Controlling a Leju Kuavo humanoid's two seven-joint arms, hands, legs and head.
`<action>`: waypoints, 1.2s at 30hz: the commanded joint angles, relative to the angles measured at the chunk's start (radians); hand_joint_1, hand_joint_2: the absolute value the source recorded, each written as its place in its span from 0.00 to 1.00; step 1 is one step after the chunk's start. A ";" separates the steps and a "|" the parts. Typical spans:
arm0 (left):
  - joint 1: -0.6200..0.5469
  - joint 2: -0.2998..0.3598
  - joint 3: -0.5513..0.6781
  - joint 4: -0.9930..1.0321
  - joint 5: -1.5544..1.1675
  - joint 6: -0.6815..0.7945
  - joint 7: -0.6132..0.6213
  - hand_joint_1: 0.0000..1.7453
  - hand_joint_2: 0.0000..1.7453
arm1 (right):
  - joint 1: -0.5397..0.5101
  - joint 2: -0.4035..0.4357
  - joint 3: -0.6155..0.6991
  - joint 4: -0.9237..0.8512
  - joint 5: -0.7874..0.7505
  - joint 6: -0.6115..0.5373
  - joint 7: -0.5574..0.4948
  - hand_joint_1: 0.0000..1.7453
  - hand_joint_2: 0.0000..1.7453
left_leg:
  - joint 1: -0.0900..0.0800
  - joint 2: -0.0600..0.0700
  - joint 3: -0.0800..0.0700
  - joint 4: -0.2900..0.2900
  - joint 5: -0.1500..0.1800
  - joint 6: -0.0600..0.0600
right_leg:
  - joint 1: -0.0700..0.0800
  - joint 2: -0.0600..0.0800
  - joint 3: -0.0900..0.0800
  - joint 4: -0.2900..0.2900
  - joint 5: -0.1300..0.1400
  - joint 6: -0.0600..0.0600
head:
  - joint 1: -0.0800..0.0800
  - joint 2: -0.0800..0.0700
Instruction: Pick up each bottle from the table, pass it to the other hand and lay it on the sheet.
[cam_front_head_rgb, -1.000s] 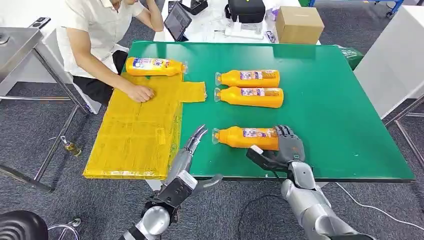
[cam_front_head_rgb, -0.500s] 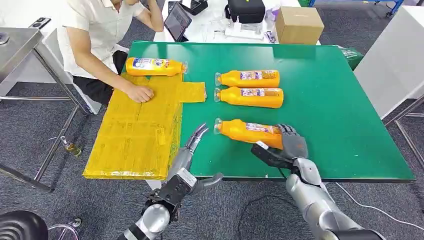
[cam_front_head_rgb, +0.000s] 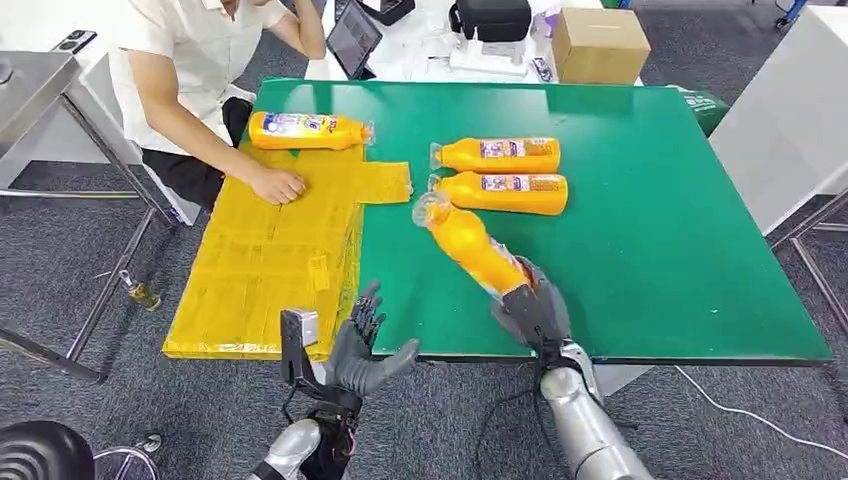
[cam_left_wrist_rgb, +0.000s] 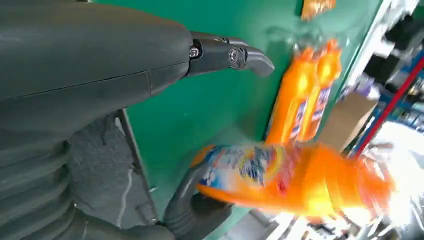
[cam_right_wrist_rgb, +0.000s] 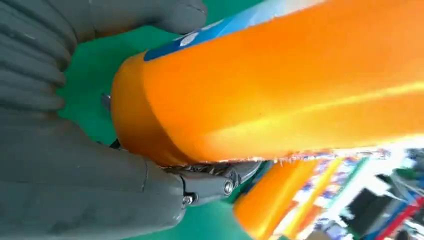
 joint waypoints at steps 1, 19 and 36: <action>-0.017 0.005 0.026 0.001 0.028 0.005 -0.005 0.00 1.00 | 0.050 0.011 0.167 -0.155 -0.043 -0.014 0.011 1.00 1.00 | 0.000 0.002 0.003 0.000 -0.002 0.001 | 0.001 0.000 0.002 0.000 -0.001 -0.003 | 0.000 0.000; -0.053 -0.003 0.009 -0.052 -0.043 0.025 -0.070 0.00 1.00 | 0.028 0.035 0.292 -0.053 0.003 -0.032 0.007 1.00 1.00 | 0.000 0.001 -0.001 -0.001 -0.001 0.001 | 0.001 0.000 -0.001 -0.001 -0.001 -0.002 | 0.000 0.000; -0.095 -0.019 0.009 -0.019 0.032 -0.051 0.002 0.00 1.00 | -0.021 0.059 0.516 0.029 0.132 -0.095 -0.012 1.00 1.00 | 0.000 0.003 0.007 -0.001 -0.004 0.003 | 0.002 0.000 0.006 -0.001 -0.003 -0.005 | -0.001 0.000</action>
